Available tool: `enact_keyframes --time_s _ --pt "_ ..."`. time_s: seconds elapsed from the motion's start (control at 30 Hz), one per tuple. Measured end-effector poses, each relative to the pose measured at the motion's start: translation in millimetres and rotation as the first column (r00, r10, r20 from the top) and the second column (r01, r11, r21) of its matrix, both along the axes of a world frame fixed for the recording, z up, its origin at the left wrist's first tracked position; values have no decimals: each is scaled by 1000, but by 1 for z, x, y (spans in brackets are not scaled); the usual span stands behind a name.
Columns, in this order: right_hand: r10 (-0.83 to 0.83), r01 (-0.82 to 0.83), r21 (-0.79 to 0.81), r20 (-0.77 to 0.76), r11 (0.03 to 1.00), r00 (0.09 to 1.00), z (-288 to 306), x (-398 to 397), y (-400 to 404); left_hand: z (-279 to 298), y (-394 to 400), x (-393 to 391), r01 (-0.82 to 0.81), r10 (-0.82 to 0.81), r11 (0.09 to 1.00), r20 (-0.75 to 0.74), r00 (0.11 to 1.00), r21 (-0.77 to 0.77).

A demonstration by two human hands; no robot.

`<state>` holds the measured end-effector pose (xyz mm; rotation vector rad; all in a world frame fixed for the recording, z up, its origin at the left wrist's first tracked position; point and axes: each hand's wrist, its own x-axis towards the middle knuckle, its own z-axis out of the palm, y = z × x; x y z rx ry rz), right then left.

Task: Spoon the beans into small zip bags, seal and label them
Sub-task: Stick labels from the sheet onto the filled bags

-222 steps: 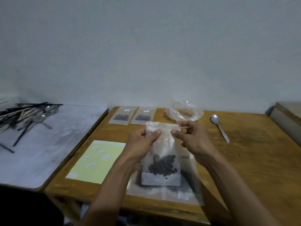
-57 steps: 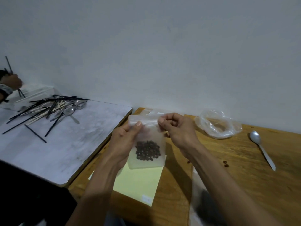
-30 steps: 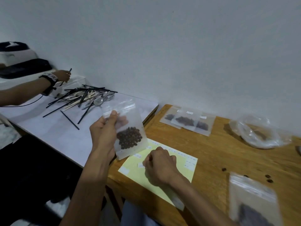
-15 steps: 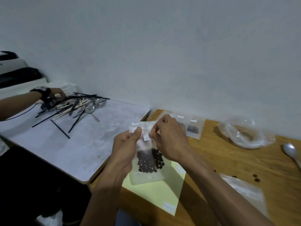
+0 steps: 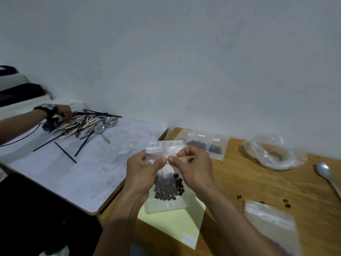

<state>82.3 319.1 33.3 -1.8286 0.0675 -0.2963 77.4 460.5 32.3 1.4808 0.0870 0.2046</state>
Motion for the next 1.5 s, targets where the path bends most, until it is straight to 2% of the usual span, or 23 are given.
enact_keyframes --time_s 0.07,0.2,0.33,0.43,0.53,0.63,0.77,0.97,1.13,1.23,1.4,1.5 --pt "9 -11 53 37 999 999 0 -3 -3 1 -2 -1 5 -5 1000 1 1000 3" --pt "0 0 -2 75 1000 997 -5 -8 -10 2 -7 0 -5 5 1000 -1 1000 -10" --pt "132 -127 -83 58 989 990 -13 -13 -25 5 -10 10 -27 27 999 9 1000 -22" --pt "162 -163 41 27 986 986 -13 -8 -36 6 -14 21 -28 28 1000 11 1000 13" --pt "35 -43 143 55 989 998 -11 11 -46 0 -22 34 -5 10 993 -42 999 121" --pt "-124 115 154 50 981 991 -10 32 -58 -4 -32 47 54 -31 960 -85 996 275" --pt "-216 216 40 -16 976 976 -11 64 -74 -6 -51 77 97 -74 895 -68 995 436" --pt "-228 216 -179 -45 960 973 -12 123 -88 -1 -74 140 171 -154 807 -79 985 565" --pt "-226 175 -301 -146 938 963 -25 162 -92 -9 -81 179 244 -169 671 -176 970 700" --pt "-252 171 -393 -166 904 953 -38 174 -90 -21 -85 190 271 -165 641 -216 962 718" --pt "-316 174 -522 -197 835 928 -46 180 -89 -31 -90 200 267 -178 564 -201 963 781" --pt "-318 139 -591 -210 795 924 -47 175 -90 -35 -92 201 255 -179 558 -185 966 790"
